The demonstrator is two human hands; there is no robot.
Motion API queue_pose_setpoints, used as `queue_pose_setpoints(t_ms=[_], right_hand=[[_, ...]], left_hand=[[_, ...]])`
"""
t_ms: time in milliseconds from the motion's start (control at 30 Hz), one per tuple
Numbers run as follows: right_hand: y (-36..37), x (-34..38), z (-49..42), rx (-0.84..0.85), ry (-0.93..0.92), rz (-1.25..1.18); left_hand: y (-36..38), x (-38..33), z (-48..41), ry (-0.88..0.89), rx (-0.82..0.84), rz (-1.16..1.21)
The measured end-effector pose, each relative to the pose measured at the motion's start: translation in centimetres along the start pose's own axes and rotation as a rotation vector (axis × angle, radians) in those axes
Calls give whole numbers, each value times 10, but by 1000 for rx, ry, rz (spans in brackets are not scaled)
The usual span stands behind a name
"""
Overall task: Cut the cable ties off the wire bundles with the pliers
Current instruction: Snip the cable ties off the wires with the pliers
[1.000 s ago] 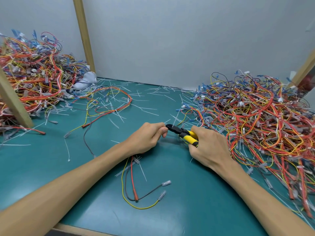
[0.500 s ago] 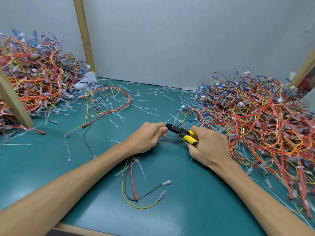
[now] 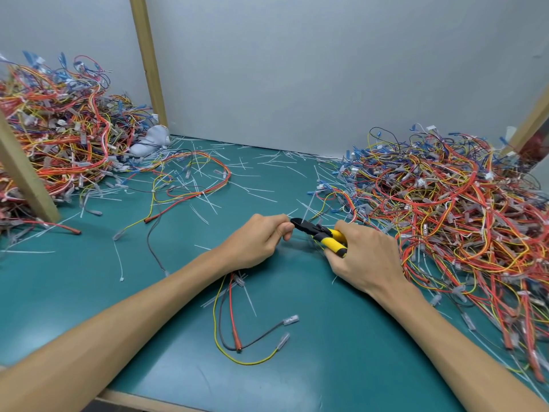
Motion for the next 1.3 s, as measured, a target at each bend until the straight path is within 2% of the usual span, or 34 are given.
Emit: queue_pose_setpoints(t_ms=[267, 1300], right_hand=[[-2, 2, -1, -70, -56, 14], [-2, -5, -2, -27, 3, 9]], left_hand=[[-1, 1, 0, -6, -5, -10], [1, 1, -1, -22, 27, -35]])
Point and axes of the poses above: each hand's wrist, its own z-axis away from the middle knuckle, its own y-axis out of the palm, x = y × z, the point moved 7 cm from there along -z, towards the middle knuckle, and after that the axes turned 6 degrees about y, right-handed, at the moved point
